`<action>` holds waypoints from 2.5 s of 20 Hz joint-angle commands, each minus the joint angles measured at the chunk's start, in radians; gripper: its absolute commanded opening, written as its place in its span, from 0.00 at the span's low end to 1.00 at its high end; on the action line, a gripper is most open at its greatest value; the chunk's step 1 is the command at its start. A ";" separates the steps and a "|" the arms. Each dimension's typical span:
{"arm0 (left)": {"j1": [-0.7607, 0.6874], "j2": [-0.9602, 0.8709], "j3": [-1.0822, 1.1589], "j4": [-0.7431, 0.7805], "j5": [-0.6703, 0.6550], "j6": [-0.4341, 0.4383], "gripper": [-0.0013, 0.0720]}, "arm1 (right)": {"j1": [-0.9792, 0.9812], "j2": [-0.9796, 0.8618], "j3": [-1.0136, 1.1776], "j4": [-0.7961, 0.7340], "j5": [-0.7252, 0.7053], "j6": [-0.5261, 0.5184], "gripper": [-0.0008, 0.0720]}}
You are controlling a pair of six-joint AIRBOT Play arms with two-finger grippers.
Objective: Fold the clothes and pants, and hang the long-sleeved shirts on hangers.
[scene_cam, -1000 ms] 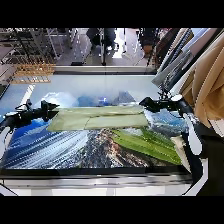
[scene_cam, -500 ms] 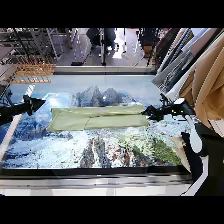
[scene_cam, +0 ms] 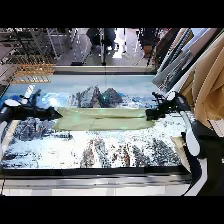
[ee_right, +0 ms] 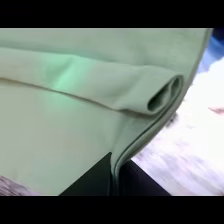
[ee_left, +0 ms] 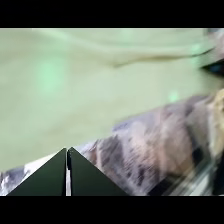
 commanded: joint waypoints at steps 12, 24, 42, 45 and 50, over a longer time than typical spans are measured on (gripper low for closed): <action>-0.231 -0.113 0.000 0.216 0.111 -0.259 0.03 | 0.453 0.256 0.029 0.153 -0.357 0.286 0.04; -0.017 0.184 0.019 0.206 -0.107 -0.189 0.03 | 0.752 -0.142 0.299 0.426 -0.653 0.062 0.66; -0.208 -0.155 0.020 0.194 0.133 -0.250 0.03 | 0.231 -0.062 -0.130 0.504 -0.245 0.152 0.98; -0.208 -0.155 0.024 0.194 0.133 -0.249 0.03 | 0.240 -0.145 -0.058 0.562 -0.203 0.146 0.97; -0.208 -0.153 0.042 0.192 0.131 -0.249 0.03 | 0.309 -0.287 0.137 0.756 -0.196 0.110 0.40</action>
